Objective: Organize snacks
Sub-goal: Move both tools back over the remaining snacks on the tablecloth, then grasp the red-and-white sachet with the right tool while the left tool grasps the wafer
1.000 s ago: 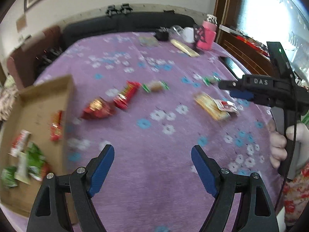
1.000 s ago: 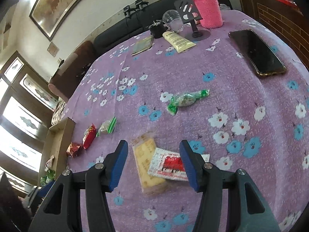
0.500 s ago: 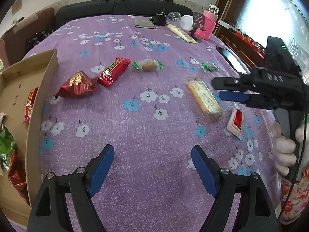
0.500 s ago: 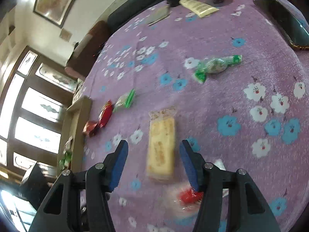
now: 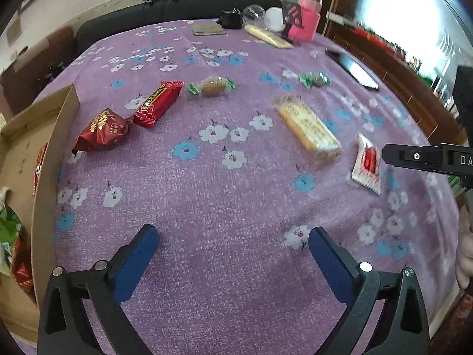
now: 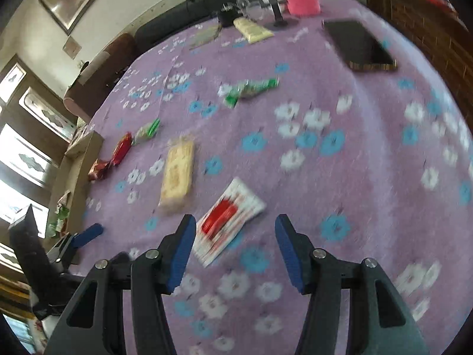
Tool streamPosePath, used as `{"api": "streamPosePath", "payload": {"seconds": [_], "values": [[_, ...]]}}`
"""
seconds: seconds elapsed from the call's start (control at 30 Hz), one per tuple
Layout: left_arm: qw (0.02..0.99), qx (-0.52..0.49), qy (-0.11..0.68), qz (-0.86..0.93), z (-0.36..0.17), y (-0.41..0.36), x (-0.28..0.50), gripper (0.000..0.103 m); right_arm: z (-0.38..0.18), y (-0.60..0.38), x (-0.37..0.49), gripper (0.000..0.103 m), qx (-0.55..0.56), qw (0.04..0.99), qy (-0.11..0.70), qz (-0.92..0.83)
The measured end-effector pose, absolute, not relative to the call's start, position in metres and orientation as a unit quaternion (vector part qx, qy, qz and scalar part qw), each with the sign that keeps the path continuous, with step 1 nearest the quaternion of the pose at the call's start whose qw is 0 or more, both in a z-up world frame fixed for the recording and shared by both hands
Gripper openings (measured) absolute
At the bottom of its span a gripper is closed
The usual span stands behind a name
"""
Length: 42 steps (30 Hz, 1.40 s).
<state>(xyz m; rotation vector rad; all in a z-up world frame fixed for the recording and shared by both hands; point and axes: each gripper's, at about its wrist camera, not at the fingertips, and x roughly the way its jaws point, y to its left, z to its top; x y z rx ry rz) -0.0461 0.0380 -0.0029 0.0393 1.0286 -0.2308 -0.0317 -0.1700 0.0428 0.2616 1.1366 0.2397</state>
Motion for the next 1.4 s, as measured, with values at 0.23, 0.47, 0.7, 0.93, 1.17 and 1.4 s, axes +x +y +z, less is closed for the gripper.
{"api": "streamPosePath", "payload": {"seconds": [0.23, 0.47, 0.7, 0.93, 1.17, 1.4], "values": [[0.86, 0.016, 0.497, -0.113, -0.002, 0.039, -0.053, 0.102, 0.038, -0.133, -0.014, 0.052, 0.059, 0.854, 0.514, 0.063], [0.859, -0.059, 0.487, -0.144, 0.019, 0.044, -0.032, 0.071, 0.036, -0.13, -0.022, 0.028, 0.001, 0.873, 0.487, 0.041], [0.852, -0.06, 0.49, -0.175, 0.02, -0.001, 0.011, 0.07, 0.039, -0.161, -0.028, 0.028, 0.034, 0.876, 0.479, 0.035], [0.86, 0.005, 0.489, -0.147, 0.003, -0.04, 0.042, 0.072, 0.043, -0.17, -0.033, 0.028, 0.035, 0.881, 0.47, 0.028], [0.86, 0.074, 0.474, -0.175, 0.002, -0.059, 0.036, 0.035, 0.051, -0.164, -0.035, 0.028, 0.025, 0.89, 0.455, 0.027], [0.866, 0.016, 0.467, -0.178, 0.01, -0.034, 0.031, 0.035, 0.058, -0.156, -0.038, 0.028, 0.001, 0.897, 0.442, 0.017]]}}
